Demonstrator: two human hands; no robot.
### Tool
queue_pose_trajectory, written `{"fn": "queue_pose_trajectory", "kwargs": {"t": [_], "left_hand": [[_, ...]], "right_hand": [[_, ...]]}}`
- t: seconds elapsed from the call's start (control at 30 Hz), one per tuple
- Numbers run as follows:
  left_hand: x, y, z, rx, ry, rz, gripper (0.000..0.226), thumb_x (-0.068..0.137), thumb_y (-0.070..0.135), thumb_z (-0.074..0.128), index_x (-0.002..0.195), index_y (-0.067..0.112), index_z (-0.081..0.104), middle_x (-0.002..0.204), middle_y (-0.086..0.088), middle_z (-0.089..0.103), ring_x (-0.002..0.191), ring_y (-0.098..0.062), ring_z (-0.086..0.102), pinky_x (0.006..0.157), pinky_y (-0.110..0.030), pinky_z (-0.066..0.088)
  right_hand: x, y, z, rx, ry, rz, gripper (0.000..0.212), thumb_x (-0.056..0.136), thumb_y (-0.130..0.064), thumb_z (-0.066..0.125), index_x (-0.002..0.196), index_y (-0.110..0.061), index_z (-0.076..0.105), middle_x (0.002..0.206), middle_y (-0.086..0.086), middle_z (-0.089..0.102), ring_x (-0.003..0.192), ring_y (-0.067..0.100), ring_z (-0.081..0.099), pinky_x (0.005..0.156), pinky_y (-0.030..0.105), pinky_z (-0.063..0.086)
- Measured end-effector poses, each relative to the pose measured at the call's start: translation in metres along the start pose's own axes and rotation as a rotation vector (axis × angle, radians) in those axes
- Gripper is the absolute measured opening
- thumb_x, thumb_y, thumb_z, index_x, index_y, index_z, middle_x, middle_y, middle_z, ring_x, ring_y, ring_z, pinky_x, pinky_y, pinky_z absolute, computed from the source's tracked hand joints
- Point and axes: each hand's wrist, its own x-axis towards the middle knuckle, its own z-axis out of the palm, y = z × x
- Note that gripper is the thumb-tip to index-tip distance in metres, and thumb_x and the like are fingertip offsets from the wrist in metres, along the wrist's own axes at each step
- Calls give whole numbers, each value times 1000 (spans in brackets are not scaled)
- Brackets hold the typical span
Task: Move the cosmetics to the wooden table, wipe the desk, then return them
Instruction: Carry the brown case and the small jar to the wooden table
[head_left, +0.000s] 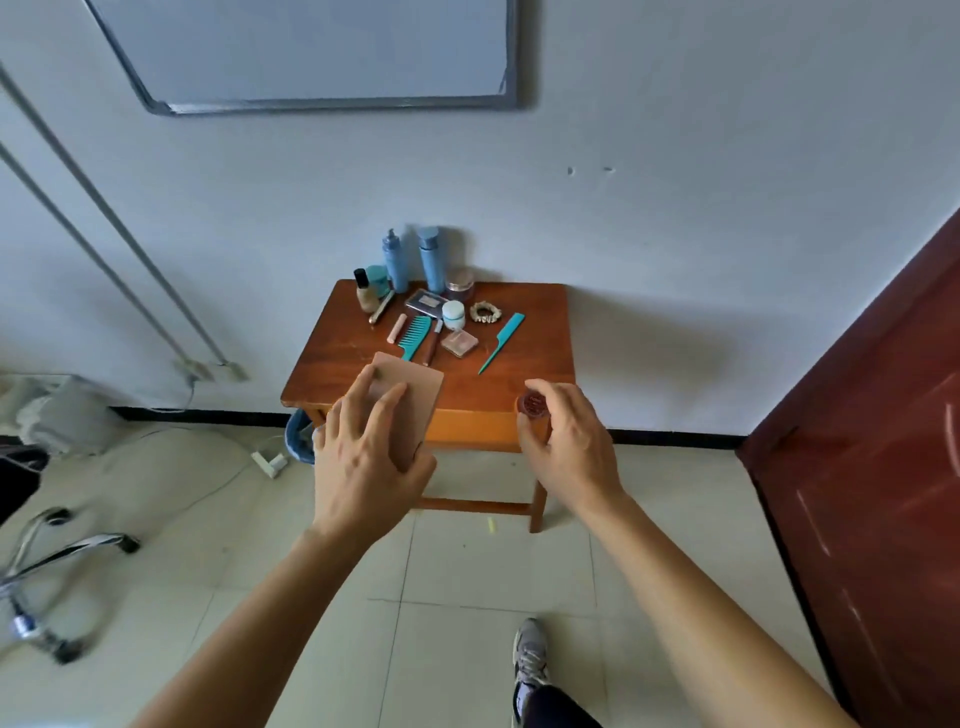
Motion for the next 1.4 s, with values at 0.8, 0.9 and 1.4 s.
{"fn": "queue_pose_trajectory", "kwargs": {"t": [0.8,0.9,1.4], "left_hand": [[308,-283,142,-31,-324,-355,76,82,58,62,142,31,25,151,3,25,131,-27,39,100,-50,47],[316,-316,167,-37,-454,-374,75,82,62,58,141,32,23,152,2,25,133,-27,38,102,-50,46],[346,-359,229,-27,-737,-233,44,99,49,35,141,37,40,163,3,2,141,-35,23,105,-52,39]], "right_hand": [[312,-12,280,-123,-326,167,41,89,-39,65,125,-34,46,121,-8,61,107,10,61,72,18,51],[319,-24,315,-147,-388,273,42,89,-43,65,124,-37,44,122,-12,60,109,8,60,70,12,46],[336,-14,413,-150,-566,426,26,91,-36,63,113,-35,49,110,-10,55,96,8,56,69,14,45]]}}
